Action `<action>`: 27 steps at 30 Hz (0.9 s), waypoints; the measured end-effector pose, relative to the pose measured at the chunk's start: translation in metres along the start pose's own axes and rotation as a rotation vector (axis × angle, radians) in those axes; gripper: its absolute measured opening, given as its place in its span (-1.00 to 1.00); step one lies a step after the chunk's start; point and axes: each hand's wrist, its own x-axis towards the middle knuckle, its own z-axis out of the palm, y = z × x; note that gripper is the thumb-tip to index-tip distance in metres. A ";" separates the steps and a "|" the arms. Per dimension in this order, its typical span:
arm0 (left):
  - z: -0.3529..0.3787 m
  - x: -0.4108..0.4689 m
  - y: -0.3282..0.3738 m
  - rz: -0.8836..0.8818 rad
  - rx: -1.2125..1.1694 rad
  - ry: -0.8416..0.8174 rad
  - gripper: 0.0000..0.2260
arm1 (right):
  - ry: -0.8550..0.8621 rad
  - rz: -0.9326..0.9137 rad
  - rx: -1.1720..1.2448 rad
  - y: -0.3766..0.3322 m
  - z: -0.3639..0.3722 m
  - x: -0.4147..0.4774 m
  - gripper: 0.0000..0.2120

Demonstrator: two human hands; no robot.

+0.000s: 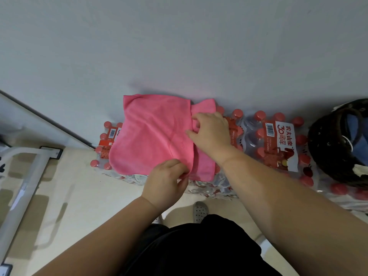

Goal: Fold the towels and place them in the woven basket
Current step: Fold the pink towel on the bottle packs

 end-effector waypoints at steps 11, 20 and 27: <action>-0.015 -0.006 0.005 -0.017 -0.035 0.080 -0.97 | -0.177 0.081 0.241 -0.024 -0.007 0.005 -0.63; -0.028 0.008 0.006 -0.031 -0.043 0.028 -0.95 | -0.208 0.089 0.298 -0.019 -0.011 0.020 -0.59; -0.027 0.010 0.010 -0.032 -0.049 -0.021 -0.96 | -0.206 0.354 0.660 -0.020 -0.014 0.003 -0.70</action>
